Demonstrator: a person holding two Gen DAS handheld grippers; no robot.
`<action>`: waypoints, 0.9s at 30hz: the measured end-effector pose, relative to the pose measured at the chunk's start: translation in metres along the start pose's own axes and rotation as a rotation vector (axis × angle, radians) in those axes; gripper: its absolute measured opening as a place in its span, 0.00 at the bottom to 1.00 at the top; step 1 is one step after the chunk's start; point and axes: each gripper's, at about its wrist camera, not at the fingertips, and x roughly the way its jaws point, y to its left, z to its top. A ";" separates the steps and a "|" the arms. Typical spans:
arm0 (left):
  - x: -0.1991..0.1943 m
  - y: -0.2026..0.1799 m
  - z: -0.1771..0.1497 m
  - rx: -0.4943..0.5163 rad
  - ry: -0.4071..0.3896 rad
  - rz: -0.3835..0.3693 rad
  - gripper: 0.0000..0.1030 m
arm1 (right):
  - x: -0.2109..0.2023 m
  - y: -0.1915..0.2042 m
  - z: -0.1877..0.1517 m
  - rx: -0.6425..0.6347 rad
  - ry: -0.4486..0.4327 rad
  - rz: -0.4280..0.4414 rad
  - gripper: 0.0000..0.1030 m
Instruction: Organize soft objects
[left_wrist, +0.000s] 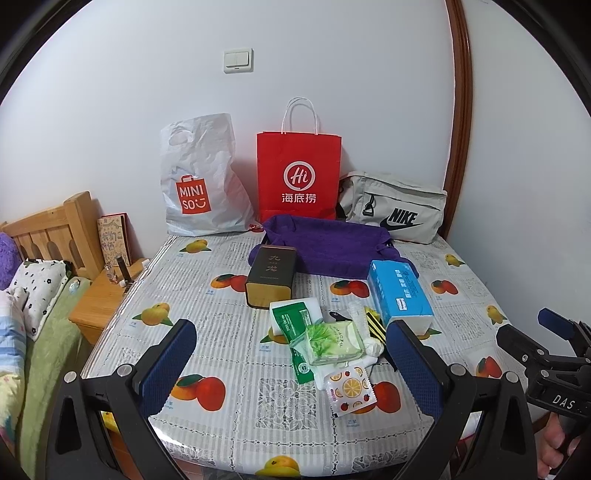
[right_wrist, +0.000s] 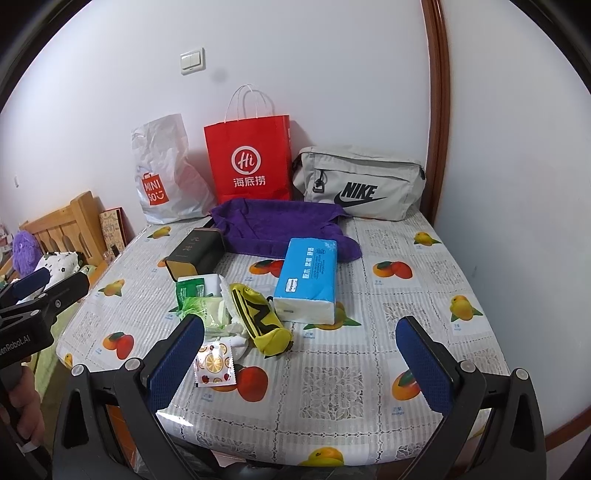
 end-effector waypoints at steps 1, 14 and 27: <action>0.000 -0.001 0.000 0.000 0.000 0.001 1.00 | 0.000 0.000 0.000 0.000 0.001 0.000 0.99; -0.002 0.002 -0.001 -0.004 -0.004 -0.003 1.00 | -0.002 0.001 0.000 0.004 -0.002 0.000 0.99; -0.004 0.000 0.001 0.000 -0.002 -0.002 1.00 | -0.002 0.000 -0.001 0.005 -0.005 0.004 0.99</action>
